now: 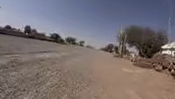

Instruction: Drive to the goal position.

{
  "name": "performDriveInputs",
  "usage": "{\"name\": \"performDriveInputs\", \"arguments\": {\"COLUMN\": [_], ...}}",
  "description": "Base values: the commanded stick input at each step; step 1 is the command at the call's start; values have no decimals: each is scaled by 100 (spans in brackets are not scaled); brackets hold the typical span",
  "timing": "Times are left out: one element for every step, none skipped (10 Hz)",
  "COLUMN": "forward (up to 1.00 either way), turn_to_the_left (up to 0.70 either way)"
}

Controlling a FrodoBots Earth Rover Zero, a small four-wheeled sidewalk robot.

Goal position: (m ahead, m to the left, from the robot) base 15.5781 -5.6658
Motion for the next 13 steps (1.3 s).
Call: {"name": "performDriveInputs", "arguments": {"forward": [70, 70, 70, 70, 70, 70, 70, 70, 70, 70, 70, 70, 70], "turn_to_the_left": [0, 0, 0, 0, 0, 0, 0, 0, 0, 0, 0, 0, 0]}}
